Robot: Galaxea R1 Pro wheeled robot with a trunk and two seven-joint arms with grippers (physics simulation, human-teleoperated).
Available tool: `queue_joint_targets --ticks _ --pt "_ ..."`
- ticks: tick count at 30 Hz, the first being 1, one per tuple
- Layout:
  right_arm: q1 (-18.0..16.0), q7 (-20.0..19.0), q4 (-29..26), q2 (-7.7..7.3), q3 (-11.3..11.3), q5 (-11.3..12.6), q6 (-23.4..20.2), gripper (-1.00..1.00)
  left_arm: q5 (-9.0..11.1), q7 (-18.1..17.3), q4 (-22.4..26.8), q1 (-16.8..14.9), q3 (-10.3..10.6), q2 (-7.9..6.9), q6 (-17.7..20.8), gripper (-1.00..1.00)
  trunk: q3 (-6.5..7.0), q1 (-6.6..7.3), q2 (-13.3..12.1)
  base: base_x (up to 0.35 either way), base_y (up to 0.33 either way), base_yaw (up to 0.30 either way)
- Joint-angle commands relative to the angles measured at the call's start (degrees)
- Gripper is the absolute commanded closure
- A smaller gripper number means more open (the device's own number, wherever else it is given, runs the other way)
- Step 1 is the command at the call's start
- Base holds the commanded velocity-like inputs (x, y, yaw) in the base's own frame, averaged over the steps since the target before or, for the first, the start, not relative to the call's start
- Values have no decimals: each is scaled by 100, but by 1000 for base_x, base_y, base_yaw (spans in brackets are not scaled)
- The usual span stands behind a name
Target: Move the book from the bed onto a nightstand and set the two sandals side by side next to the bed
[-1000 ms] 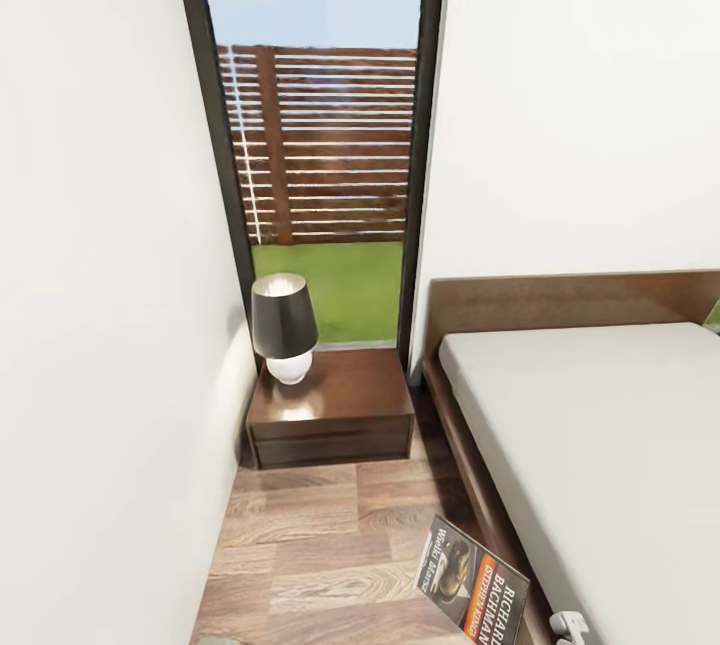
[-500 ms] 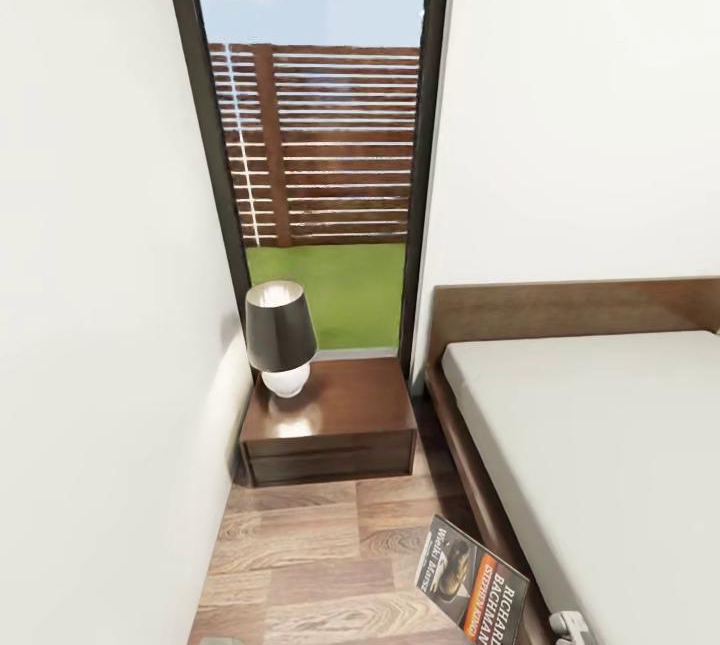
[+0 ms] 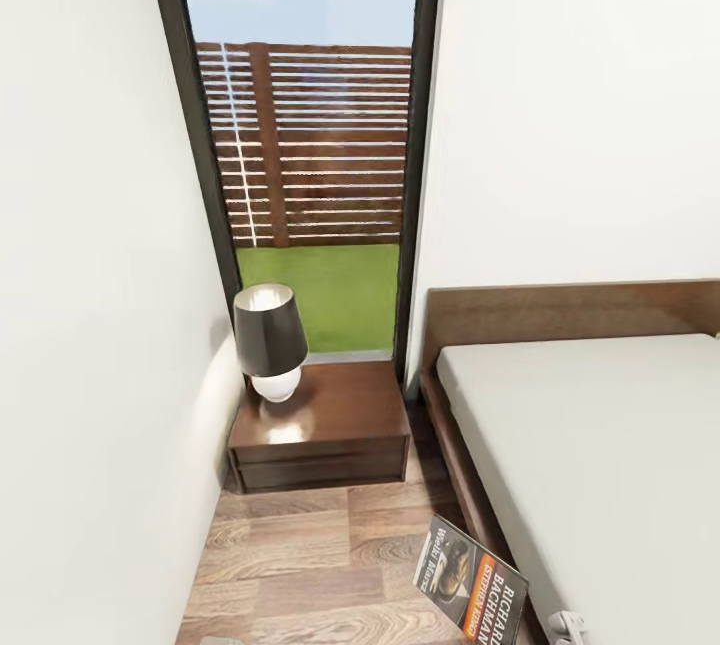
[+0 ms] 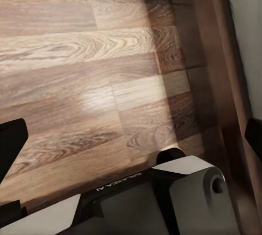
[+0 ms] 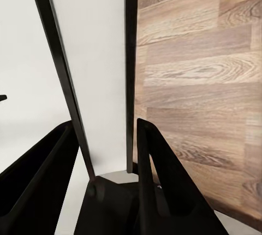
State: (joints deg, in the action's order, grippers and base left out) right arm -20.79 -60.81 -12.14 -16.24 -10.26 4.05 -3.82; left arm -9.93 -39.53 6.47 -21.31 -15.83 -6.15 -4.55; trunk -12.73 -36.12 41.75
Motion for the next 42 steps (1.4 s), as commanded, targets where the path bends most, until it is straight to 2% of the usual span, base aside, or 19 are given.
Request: queue_joint_targets --ticks 1,30,42 --pt "-4 -19 2 -2 7 42 -40 100 -61 -14 -5 -5 -35 0 -46 -100 -8 -1 7 17 -24 0" --pt "-4 -19 2 -2 7 35 -40 100 -61 -14 -5 -5 -35 0 -46 -100 -8 -1 7 42 -2 0" --pt "-4 -27 2 0 7 35 -40 100 -61 -12 -5 -5 -35 15 -46 -100 -8 -1 7 272 0 0"
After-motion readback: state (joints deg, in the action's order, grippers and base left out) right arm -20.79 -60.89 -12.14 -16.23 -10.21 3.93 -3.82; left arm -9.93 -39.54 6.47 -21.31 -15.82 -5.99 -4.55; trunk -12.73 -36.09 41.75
